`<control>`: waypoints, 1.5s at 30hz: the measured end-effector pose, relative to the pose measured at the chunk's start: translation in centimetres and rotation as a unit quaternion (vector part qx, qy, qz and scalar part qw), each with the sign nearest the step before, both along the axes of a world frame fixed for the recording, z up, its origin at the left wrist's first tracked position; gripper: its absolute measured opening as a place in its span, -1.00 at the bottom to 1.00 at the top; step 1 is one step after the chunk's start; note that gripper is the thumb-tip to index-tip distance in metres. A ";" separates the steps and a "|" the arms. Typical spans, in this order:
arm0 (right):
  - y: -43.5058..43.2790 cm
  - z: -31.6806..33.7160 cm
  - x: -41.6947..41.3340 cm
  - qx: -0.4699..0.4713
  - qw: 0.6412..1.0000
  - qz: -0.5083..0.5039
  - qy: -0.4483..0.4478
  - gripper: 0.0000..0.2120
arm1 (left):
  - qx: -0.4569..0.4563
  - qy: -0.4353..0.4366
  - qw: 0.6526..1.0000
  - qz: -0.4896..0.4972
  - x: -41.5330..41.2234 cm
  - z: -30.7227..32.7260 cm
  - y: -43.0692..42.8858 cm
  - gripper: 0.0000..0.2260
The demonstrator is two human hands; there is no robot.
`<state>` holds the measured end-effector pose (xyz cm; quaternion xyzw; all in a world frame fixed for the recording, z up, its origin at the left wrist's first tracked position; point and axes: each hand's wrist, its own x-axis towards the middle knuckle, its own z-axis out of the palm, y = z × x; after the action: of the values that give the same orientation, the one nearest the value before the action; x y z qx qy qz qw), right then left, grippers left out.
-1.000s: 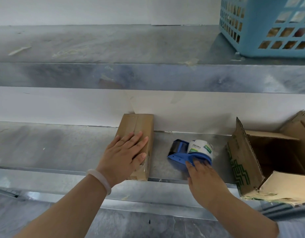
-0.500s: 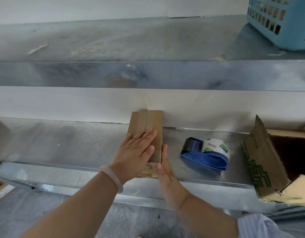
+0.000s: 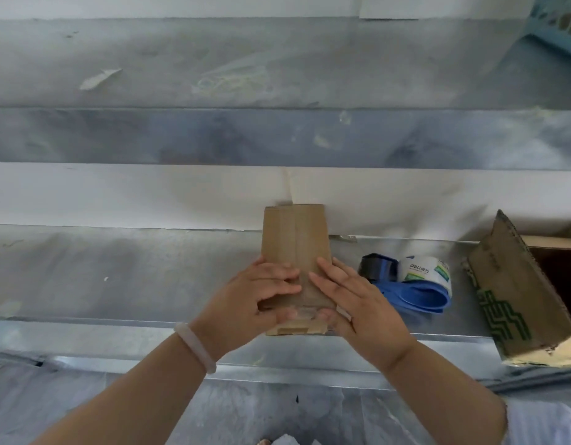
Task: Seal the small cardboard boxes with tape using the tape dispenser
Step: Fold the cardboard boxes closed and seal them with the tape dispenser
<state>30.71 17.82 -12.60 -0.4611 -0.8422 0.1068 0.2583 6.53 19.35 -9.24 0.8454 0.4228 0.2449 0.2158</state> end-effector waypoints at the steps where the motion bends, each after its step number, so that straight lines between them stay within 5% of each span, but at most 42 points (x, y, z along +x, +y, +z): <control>1: 0.2 0.0 0.0 0.013 1.000 0.002 -0.007 -0.50 | 0.033 0.022 0.999 -0.017 -0.4 -0.6 0.2 -0.62; 10: 0.0 -0.9 -0.3 0.030 0.999 0.009 0.007 -0.54 | 0.201 0.078 0.973 -0.077 -1.9 -3.3 0.8 -0.54; 16: -0.3 -1.3 -0.4 0.015 1.000 0.009 0.013 -0.53 | 0.077 -0.068 0.995 0.012 -0.7 -4.6 -1.2 -0.48; 19: -1.4 -0.9 -1.1 -0.069 0.993 -0.014 0.096 -0.51 | -0.026 -0.181 0.981 0.057 0.5 -4.4 -2.4 -0.46; 22: -3.1 -0.7 -3.8 -0.188 0.945 -0.069 0.258 -0.42 | -0.167 -0.326 0.924 0.111 2.1 -4.1 -3.7 -0.39; 25: -4.0 -0.7 -6.4 -0.263 0.865 -0.131 0.407 -0.40 | -0.227 -0.367 0.890 0.146 2.8 -4.0 -4.1 -0.30; 28: -4.0 0.3 -7.0 -0.300 0.816 -0.169 0.464 -0.52 | -0.286 -0.391 0.859 0.164 2.7 -3.3 -4.0 -0.45; 32: -3.5 1.5 -6.9 -0.336 0.773 -0.172 0.510 -0.39 | -0.321 -0.404 0.836 0.188 3.2 -2.4 -4.1 -0.42; 45: -3.1 1.4 -9.1 -0.272 0.747 -0.281 0.537 -0.58 | -0.331 -0.456 0.787 0.252 4.4 -1.4 -4.0 -0.57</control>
<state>21.61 14.76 -11.19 -0.5944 -0.3315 0.4842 0.5498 10.89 15.33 -10.66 0.3756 0.5287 0.4927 0.5803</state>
